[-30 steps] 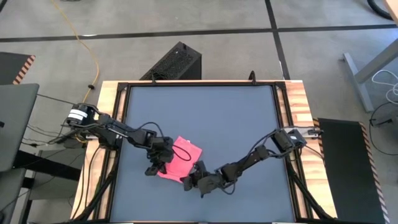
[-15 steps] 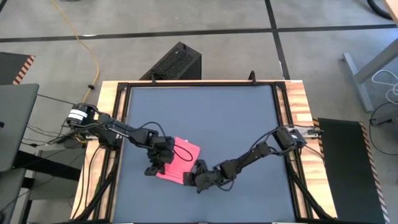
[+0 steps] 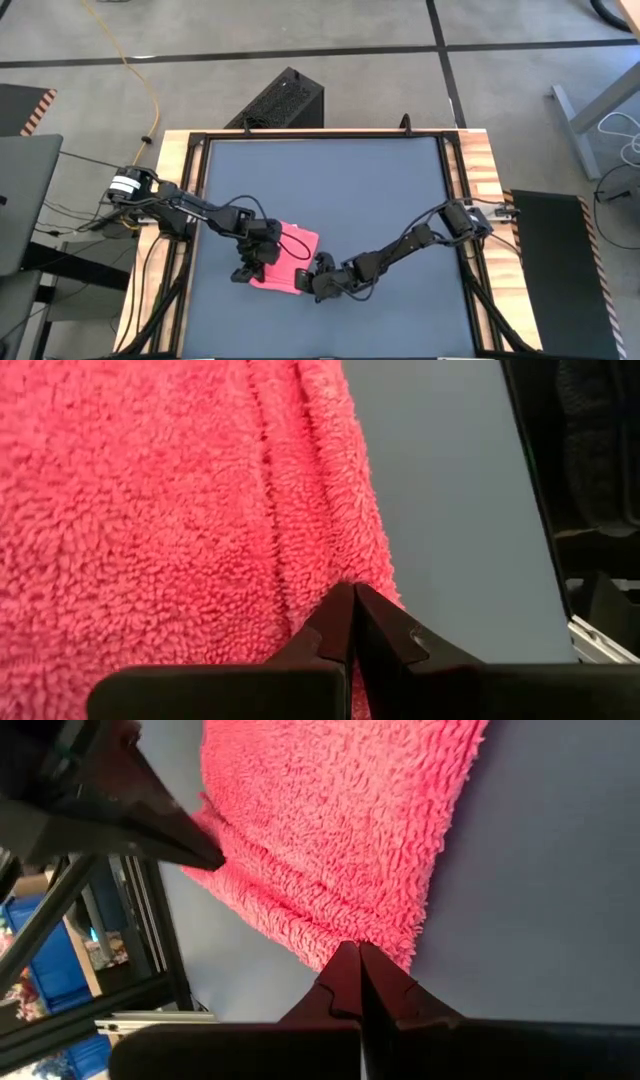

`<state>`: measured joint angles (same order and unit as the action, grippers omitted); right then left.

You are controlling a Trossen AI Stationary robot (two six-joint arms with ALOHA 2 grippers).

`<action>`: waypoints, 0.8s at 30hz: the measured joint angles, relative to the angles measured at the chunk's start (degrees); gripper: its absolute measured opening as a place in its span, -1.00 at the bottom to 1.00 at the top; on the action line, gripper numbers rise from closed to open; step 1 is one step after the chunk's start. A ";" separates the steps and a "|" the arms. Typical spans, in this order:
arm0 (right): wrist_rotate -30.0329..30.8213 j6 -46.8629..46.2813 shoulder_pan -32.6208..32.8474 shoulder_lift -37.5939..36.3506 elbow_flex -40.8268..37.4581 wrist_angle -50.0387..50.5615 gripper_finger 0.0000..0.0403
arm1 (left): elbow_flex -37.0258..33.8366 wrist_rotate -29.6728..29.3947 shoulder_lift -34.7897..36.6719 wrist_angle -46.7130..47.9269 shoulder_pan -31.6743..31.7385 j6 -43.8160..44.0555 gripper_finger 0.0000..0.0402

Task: Roll towel
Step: Roll the red microfiber cloth

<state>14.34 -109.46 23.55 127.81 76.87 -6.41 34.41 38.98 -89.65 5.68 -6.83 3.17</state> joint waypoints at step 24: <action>-4.52 -1.47 -2.04 -0.02 0.07 1.46 -0.96 | 2.07 -5.32 8.00 -1.69 -1.34 -8.37 -0.82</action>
<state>9.83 -110.93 21.52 127.79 76.95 -4.95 36.48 33.66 -81.65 3.99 -8.17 -5.20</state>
